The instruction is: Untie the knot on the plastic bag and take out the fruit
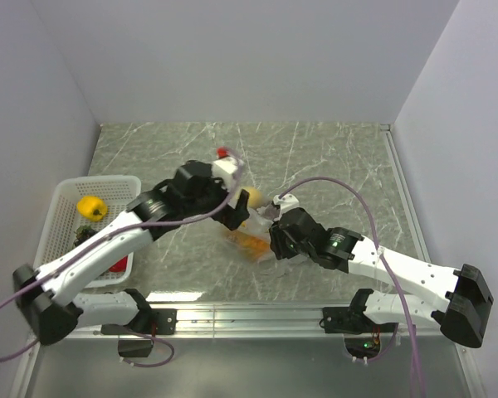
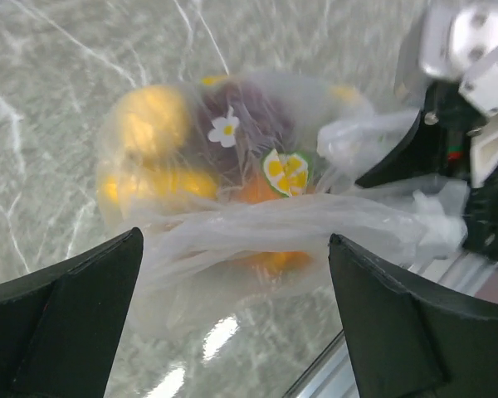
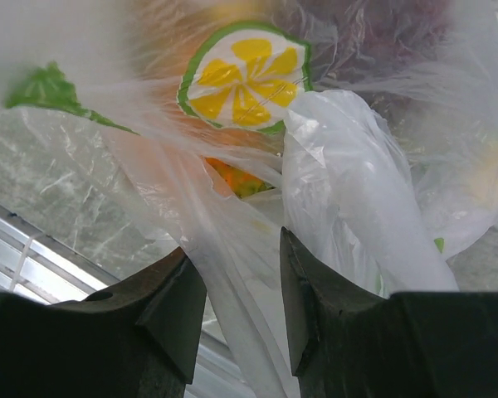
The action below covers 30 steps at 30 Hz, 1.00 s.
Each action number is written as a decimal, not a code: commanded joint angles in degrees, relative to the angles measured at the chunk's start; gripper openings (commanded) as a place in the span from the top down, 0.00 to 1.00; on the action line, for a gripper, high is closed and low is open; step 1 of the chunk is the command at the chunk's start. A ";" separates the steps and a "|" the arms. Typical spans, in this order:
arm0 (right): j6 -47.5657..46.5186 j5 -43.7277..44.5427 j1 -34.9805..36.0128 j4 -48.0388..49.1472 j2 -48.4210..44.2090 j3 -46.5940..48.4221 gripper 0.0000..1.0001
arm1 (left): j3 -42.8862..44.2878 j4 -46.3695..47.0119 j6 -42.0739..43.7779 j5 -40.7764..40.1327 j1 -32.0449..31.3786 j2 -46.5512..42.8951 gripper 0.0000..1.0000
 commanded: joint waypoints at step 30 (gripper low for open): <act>11.27 -2.59 -9.86 6.17 -2.05 -11.97 0.56 | -15.77 19.58 -36.83 -8.74 24.76 17.41 0.99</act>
